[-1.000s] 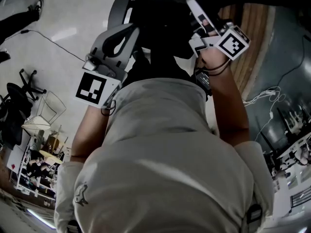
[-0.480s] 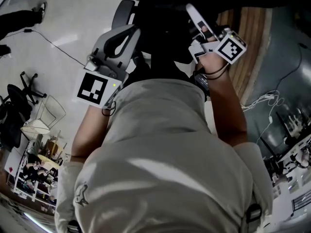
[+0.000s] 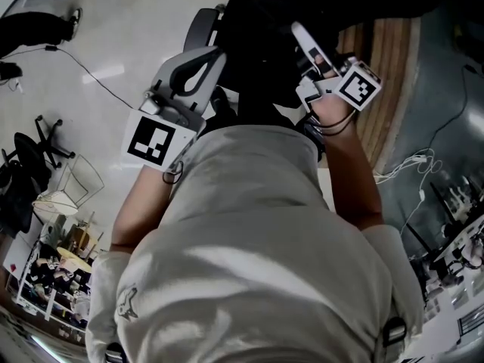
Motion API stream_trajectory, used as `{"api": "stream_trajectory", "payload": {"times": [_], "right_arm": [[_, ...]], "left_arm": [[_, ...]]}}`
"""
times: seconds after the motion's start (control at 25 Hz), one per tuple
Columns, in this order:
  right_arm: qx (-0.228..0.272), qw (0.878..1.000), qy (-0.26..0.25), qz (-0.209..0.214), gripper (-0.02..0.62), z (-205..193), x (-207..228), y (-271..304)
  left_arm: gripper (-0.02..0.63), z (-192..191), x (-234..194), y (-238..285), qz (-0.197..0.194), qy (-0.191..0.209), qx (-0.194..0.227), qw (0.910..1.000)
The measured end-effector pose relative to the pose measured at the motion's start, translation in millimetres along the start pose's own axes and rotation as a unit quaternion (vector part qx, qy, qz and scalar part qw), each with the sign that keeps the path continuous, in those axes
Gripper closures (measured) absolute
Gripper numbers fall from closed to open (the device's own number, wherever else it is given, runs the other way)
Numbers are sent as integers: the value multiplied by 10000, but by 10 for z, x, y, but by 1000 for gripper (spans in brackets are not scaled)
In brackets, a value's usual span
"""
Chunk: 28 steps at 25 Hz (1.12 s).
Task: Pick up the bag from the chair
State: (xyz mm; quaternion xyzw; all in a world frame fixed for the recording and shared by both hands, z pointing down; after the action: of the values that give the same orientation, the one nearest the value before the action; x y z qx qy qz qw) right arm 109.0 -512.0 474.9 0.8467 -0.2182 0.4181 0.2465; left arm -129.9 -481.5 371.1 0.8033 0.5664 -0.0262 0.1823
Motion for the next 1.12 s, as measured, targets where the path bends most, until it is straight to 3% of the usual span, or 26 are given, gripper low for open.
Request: {"api": "stream_trajectory", "payload": {"times": [0.32,0.6,1.12], "right_arm": [[80,10000,-14,8,561,-58,-277,-154],[237,9985,-394,305,561,-88,-859,-321],[546,9958,-511,530,561,-236,-1590,-469]], "left_arm": [[599,103,94,-274,-9,227,125,9997],[599,229,242,-666,41,495,289,9983],[598,286,306,-1282,34,743,609,9954]]}}
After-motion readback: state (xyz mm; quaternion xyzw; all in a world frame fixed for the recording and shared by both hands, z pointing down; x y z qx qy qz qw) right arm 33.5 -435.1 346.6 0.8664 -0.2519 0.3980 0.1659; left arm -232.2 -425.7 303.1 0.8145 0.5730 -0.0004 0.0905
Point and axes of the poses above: the fingertips, and each gripper's own axes: y forward along the fingers, x to its right, z out of its top, the point moved 7 cm from there along -y, backward along the fingers, and after that the axes turned 15 degrees about -z, right-handed, at the moved point
